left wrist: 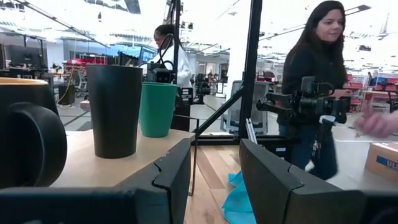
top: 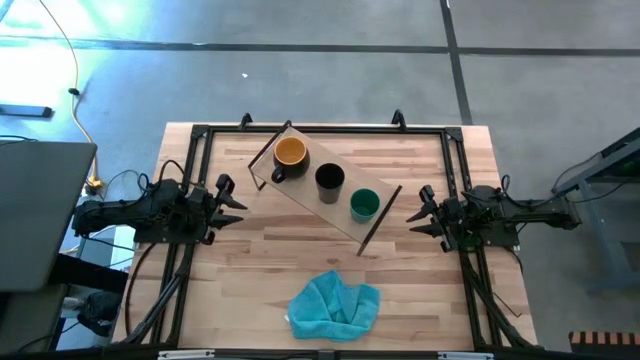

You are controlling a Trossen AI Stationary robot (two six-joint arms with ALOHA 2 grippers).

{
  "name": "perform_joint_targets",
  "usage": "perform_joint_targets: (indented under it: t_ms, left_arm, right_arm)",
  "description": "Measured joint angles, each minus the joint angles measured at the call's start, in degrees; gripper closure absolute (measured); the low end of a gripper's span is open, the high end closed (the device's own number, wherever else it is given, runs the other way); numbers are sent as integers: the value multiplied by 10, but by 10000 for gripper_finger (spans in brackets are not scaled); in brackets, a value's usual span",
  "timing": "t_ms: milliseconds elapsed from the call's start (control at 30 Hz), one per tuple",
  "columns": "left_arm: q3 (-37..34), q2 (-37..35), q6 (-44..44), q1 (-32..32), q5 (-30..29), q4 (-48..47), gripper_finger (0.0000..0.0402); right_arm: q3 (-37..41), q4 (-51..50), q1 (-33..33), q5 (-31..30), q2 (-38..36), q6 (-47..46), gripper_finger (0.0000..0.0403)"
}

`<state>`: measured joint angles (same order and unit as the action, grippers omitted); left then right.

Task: Stack small to large cups/mugs on shelf
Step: Return to home position

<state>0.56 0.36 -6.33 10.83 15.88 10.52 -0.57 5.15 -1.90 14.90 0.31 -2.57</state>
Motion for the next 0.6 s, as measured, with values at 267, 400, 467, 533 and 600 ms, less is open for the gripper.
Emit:
perform_joint_targets:
  t_ms: [267,400,467,533,600]
  left_arm:
    - [0,0,-14,0,1,0,277]
    - [0,0,-29,0,2,0,277]
    - [0,0,-31,0,2,0,277]
    - [0,0,-32,0,2,0,277]
    - [0,0,-36,0,2,0,277]
  right_arm:
    - [0,0,0,0,0,0,304]
    - [0,0,0,0,0,1,304]
    - [0,0,0,-4,0,11,304]
    - [0,0,0,-5,0,14,304]
    - [0,0,0,-5,0,11,304]
